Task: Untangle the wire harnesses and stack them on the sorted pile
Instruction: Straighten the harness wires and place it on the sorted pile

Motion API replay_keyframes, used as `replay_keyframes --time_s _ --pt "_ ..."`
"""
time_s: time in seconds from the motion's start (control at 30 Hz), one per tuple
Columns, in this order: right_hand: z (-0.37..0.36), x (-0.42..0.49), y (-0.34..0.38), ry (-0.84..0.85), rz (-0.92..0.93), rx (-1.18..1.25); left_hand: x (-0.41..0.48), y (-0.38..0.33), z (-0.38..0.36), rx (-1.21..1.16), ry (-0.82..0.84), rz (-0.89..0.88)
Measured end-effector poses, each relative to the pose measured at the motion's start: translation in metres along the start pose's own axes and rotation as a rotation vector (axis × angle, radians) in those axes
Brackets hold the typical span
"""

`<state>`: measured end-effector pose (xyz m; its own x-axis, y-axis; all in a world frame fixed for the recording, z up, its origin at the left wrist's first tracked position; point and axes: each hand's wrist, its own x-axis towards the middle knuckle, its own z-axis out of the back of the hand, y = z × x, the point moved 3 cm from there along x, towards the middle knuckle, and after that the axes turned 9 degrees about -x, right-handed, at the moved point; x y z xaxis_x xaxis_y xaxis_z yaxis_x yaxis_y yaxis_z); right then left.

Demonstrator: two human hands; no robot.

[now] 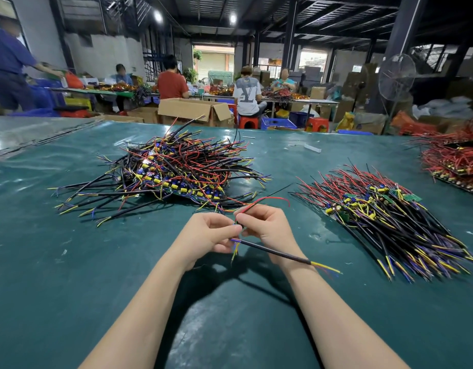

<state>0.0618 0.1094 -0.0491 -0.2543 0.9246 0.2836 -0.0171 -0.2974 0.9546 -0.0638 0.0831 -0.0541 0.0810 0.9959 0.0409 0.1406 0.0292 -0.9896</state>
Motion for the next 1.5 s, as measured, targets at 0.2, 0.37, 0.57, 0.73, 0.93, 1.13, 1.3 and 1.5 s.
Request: replay_keyframes --time_s 0.2,0.37,0.57,0.73,0.93,1.13,1.3,1.5 --pt "-0.004 0.001 -0.001 -0.15 -0.099 0.219 0.003 -0.002 -0.004 0.046 -0.076 -0.122" --pt "-0.009 0.001 0.0 -0.169 -0.158 0.152 0.004 0.002 -0.004 0.096 -0.159 -0.169" --pt "-0.009 0.001 0.005 -0.166 -0.203 0.143 -0.002 -0.003 -0.002 0.044 -0.21 -0.258" --pt "-0.009 -0.003 0.002 -0.187 -0.23 0.261 -0.001 -0.004 0.001 0.003 -0.172 -0.184" --pt "-0.006 -0.004 0.0 -0.185 -0.157 0.141 0.005 0.006 -0.002 -0.206 -0.077 0.125" --pt "-0.015 -0.005 -0.002 -0.192 -0.103 0.066 0.006 0.007 -0.003 -0.183 -0.096 0.167" --pt "-0.018 -0.004 -0.006 -0.186 -0.109 0.033 0.006 0.01 -0.003 -0.156 -0.127 0.196" --pt "-0.021 -0.003 -0.009 -0.221 -0.21 0.015 0.006 0.013 -0.002 -0.084 -0.117 0.215"
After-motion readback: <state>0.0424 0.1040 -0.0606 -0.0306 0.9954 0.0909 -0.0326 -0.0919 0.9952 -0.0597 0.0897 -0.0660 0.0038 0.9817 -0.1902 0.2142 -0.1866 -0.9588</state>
